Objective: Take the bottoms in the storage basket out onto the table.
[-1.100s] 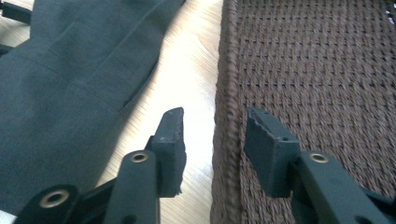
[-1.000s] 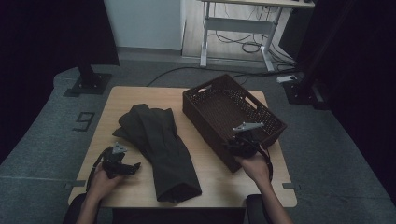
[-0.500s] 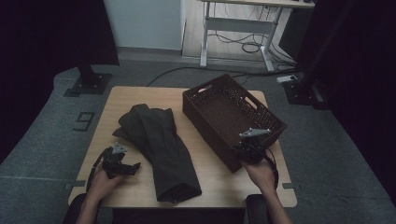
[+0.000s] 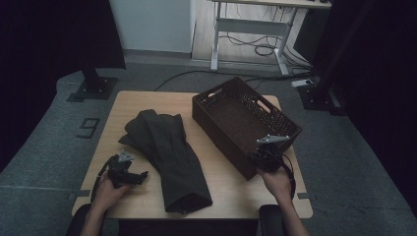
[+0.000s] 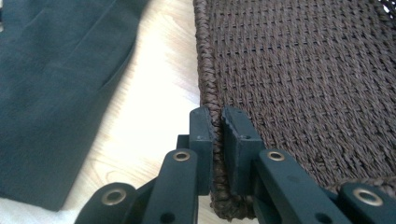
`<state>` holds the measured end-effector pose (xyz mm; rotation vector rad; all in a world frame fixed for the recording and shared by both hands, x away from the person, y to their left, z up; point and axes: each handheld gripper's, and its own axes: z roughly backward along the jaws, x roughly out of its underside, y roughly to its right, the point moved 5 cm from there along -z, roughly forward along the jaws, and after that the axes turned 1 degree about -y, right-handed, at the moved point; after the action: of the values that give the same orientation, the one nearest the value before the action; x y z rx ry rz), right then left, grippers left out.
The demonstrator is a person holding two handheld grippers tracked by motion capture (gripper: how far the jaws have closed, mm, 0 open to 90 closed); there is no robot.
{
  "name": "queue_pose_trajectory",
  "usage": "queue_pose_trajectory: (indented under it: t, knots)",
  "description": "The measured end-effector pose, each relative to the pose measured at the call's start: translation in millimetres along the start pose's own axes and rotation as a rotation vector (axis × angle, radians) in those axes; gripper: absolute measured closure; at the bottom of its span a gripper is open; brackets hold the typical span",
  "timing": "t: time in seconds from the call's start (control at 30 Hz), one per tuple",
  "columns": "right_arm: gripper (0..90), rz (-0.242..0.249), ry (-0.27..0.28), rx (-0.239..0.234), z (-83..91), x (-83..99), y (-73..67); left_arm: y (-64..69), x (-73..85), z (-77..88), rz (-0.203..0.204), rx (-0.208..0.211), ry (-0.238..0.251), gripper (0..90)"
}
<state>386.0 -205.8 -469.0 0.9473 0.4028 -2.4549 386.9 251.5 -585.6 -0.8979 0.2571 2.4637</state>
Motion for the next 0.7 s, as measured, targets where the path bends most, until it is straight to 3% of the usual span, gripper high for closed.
queue_pose_trajectory:
  t: [0.7]
  knots:
    - [79.5,-0.034,0.002,0.100,-7.5,-10.0,36.0,0.0,0.0,0.0,0.000,0.000,0.000,0.0]
